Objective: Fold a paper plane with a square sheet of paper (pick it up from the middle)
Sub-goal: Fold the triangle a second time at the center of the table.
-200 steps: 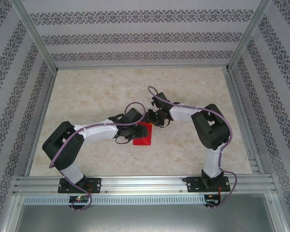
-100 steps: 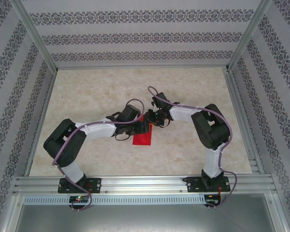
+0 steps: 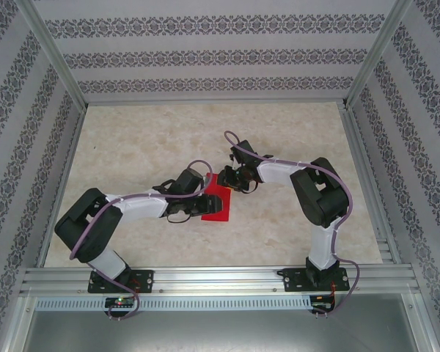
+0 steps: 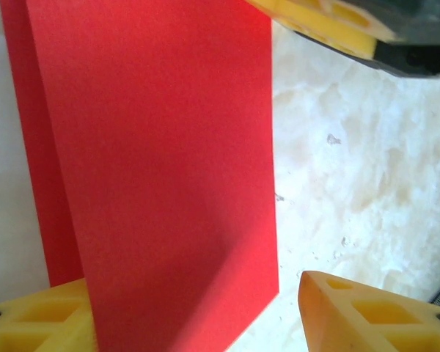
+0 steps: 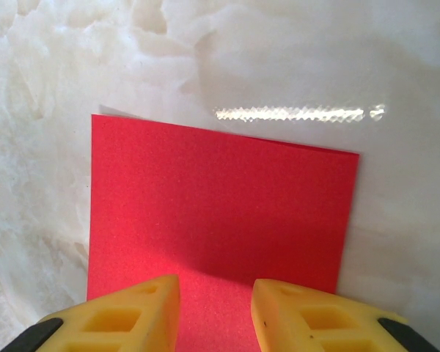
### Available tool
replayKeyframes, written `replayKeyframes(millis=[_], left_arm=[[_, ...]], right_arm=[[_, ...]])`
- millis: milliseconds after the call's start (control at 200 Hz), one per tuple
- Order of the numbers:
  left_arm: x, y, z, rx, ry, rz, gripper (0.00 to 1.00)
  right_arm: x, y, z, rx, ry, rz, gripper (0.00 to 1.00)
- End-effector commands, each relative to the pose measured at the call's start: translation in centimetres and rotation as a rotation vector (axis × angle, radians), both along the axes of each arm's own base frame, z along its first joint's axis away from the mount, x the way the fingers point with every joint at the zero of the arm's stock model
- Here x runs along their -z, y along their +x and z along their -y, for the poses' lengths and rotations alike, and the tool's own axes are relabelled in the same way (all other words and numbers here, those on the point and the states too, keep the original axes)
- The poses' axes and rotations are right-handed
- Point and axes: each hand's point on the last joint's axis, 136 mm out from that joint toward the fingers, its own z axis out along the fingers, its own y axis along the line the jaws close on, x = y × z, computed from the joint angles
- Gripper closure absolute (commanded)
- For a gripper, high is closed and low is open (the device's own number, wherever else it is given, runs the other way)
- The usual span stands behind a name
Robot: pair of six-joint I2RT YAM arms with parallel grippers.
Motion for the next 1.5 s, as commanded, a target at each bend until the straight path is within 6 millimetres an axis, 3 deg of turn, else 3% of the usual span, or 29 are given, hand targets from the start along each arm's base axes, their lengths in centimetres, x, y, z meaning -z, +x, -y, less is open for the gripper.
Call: replayKeyframes(millis=[0,400,644,729,849,989,1094,1299,1494], left_arm=[[-1.8,0.4,1.0,0.019,-0.087,0.040,0.41],[-4.6,-0.6,1.1,0.042,-0.146,0.047,0.53],[-1.5,-0.6,-1.0,-0.044,0.001,-0.033,0.69],[-0.1,-0.5,-1.7,-0.075,0.071,-0.070,0.74],[1.5,-0.5,-2.7,-0.109,0.151,-0.110,0.80],[2.2,-0.3,-2.9,-0.129,0.176,-0.122,0.84],[2.2,-0.2,-3.1,-0.135,0.186,-0.124,0.85],[2.2,-0.2,-3.0,-0.133,0.187,-0.125,0.85],[1.6,0.1,-2.5,-0.127,0.162,-0.116,0.83]], right_arm=[[7.7,-4.2,4.9,0.025,-0.233,-0.182,0.65],[7.7,-4.2,4.9,0.026,-0.233,-0.184,0.65],[6.9,-3.9,4.3,0.010,-0.198,-0.168,0.65],[5.4,-3.4,3.3,-0.008,-0.144,-0.127,0.66],[1.7,-2.1,1.6,-0.050,-0.047,-0.042,0.66],[-2.7,-1.4,-0.2,-0.102,0.067,0.048,0.66],[-3.9,-2.1,-0.8,-0.128,0.110,0.061,0.66],[-3.0,-4.7,-1.6,-0.180,0.121,0.019,0.71],[-0.6,-5.3,-1.2,-0.170,0.070,-0.045,0.80]])
